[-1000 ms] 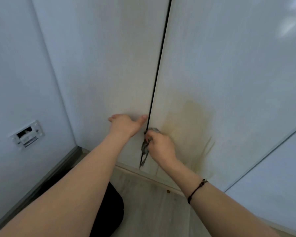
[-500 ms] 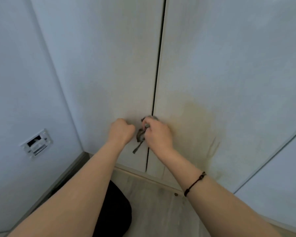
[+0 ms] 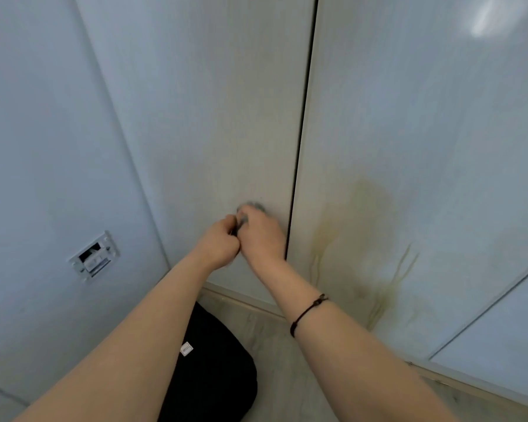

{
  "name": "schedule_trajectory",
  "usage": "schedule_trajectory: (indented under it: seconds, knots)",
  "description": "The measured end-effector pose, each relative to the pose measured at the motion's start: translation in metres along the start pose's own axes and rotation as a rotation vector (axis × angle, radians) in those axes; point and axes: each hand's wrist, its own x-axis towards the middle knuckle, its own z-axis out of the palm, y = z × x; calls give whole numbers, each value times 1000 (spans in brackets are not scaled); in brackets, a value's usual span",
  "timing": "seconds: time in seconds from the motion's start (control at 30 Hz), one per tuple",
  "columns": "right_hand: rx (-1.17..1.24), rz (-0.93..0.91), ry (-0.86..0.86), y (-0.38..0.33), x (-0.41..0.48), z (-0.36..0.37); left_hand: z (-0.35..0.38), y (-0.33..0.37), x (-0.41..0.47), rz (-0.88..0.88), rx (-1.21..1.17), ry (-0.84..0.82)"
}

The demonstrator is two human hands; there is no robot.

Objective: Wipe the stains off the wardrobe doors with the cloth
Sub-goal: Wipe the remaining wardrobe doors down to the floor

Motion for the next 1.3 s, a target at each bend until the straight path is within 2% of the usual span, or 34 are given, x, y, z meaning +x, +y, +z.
schedule_trajectory:
  seconds: [0.07,0.1,0.13,0.2,0.27,0.3,0.37,0.47,0.53,0.6,0.7,0.73,0.77,0.97,1.03,1.07,1.17,1.23,1.3]
  knots:
    - [58,-65,245,-22,18,-36,-1,3,9,-32,-64,0]
    - [96,-91,313,-24,26,-48,-2,6,10,-55,-78,-7]
    - [83,-108,313,-20,26,-50,-2,9,11,-75,-92,-22]
    - [-45,-90,163,2,10,-35,-1,20,8,-96,-89,-38]
    - [-145,-59,-18,28,-12,-13,-1,37,6,-132,-92,34]
    - [-164,-53,-47,35,-19,-15,0,44,8,-173,-116,73]
    - [-140,-68,46,34,-17,-48,4,58,11,-188,-77,97]
    - [-25,-98,316,18,-1,-125,26,61,15,-185,-33,82]
    - [18,-110,402,21,4,-148,36,62,16,-184,-21,116]
    - [-61,-104,353,38,-3,-130,37,67,16,-191,15,129]
    - [-283,16,-45,82,-37,-68,39,68,17,-187,64,148]
    - [-315,57,-134,91,-48,-56,42,67,17,-184,44,154]
    - [-323,64,-149,95,-52,-55,45,64,17,-184,7,170]
    - [-15,-85,310,41,-1,-134,62,60,26,-156,-106,297]
    - [-62,-69,320,44,-7,-126,62,60,27,-153,-80,301]
    - [-126,-56,258,55,-17,-111,61,60,27,-150,-50,283]
    - [-259,37,-67,87,-46,-63,56,62,24,-152,-22,239]
    - [-225,25,-10,85,-41,-74,55,65,22,-148,-49,244]
    - [-106,-27,188,62,-18,-114,57,67,22,-134,-93,277]
